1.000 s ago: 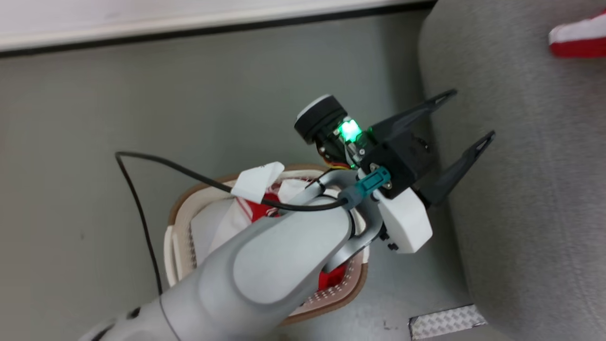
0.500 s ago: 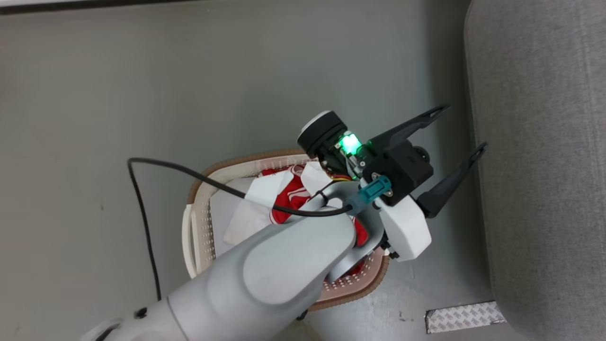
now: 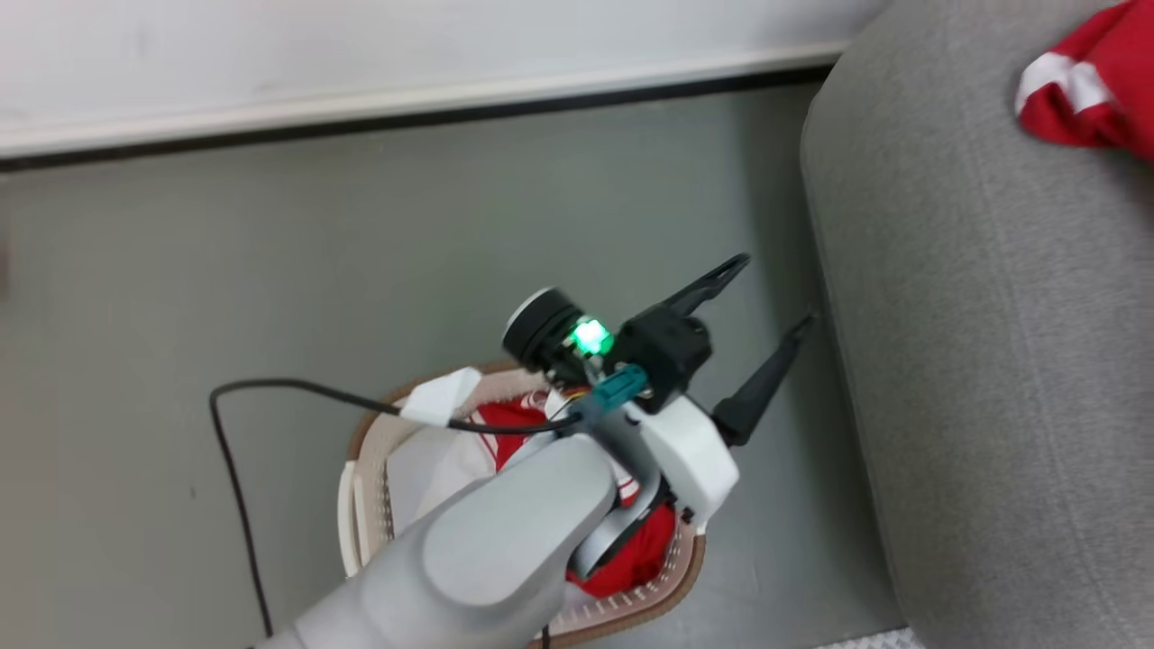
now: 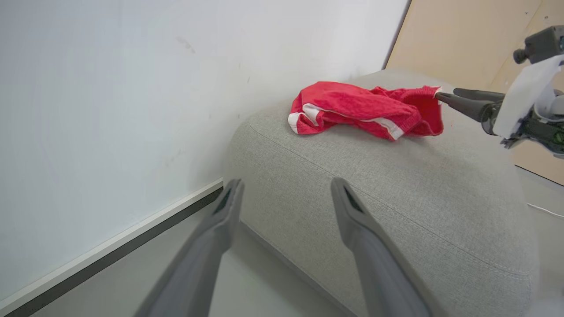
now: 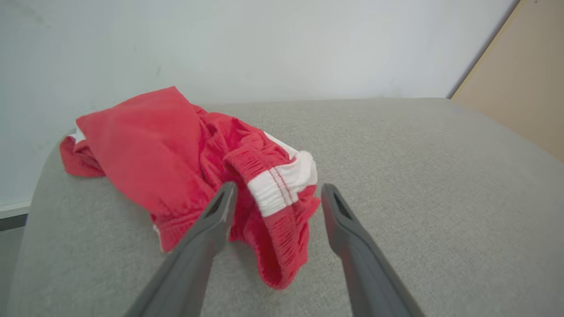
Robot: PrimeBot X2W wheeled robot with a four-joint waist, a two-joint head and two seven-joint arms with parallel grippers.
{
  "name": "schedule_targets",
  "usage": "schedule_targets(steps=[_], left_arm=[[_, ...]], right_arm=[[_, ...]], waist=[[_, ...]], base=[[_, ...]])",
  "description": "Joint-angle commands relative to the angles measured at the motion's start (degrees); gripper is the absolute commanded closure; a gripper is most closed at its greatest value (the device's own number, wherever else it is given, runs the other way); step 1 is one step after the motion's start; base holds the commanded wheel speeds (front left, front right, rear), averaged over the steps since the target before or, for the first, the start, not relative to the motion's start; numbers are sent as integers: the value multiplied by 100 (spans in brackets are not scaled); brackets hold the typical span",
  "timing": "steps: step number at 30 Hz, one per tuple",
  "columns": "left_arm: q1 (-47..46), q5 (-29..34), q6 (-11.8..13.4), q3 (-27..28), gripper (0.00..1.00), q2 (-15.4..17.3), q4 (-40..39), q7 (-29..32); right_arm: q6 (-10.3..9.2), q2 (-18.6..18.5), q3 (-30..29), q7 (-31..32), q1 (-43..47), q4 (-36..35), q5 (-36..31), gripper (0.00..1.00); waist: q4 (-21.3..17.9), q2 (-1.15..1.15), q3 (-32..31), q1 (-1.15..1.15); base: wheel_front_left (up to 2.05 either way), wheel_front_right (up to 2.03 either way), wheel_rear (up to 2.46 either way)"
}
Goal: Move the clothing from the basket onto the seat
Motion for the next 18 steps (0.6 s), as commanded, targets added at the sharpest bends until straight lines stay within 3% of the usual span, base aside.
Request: schedule_targets(steps=[1, 8, 18], left_arm=[[227, -143, 47, 55, 0, 112, 28, -62], [864, -412, 244, 223, 0, 367, 20, -202], [2061, -754, 670, 654, 0, 843, -232, -371]], right_arm=[[-14, 83, 81, -19, 367, -149, 55, 0], [-14, 312, 201, -19, 1223, -835, 196, 0], [-14, 713, 296, -19, 2447, -2341, 82, 0]], waist=[[-107, 0, -376, 0], [-166, 0, -1006, 0], [-85, 0, -1930, 0]], base=[[0, 0, 0], [0, 0, 0], [0, 0, 0]])
